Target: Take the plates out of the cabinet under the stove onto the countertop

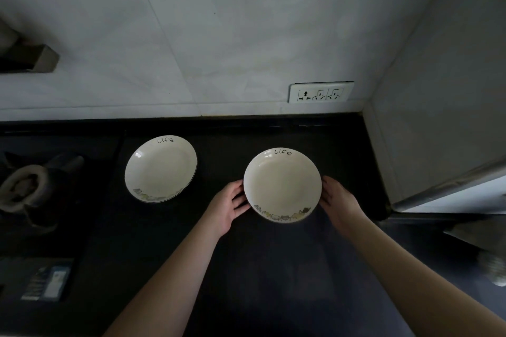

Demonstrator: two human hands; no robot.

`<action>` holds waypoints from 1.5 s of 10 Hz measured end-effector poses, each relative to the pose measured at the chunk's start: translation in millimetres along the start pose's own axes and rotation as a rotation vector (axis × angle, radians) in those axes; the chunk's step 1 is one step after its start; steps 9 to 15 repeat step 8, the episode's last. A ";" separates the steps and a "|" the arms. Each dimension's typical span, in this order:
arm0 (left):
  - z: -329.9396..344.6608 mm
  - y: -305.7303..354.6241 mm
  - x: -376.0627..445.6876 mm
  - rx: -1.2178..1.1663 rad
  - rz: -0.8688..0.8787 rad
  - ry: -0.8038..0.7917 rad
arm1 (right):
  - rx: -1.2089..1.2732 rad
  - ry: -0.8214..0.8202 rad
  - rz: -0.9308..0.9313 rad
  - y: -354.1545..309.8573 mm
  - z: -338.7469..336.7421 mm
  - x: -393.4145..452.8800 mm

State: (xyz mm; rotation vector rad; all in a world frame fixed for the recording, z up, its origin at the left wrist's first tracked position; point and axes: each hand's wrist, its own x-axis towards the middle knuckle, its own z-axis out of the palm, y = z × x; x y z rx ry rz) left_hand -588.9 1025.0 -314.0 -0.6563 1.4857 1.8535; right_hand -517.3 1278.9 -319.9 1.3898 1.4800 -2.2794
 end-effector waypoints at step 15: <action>9.9 26.5 -21.5 1.033 0.412 0.223 | -0.602 0.129 -0.270 -41.1 26.5 -5.0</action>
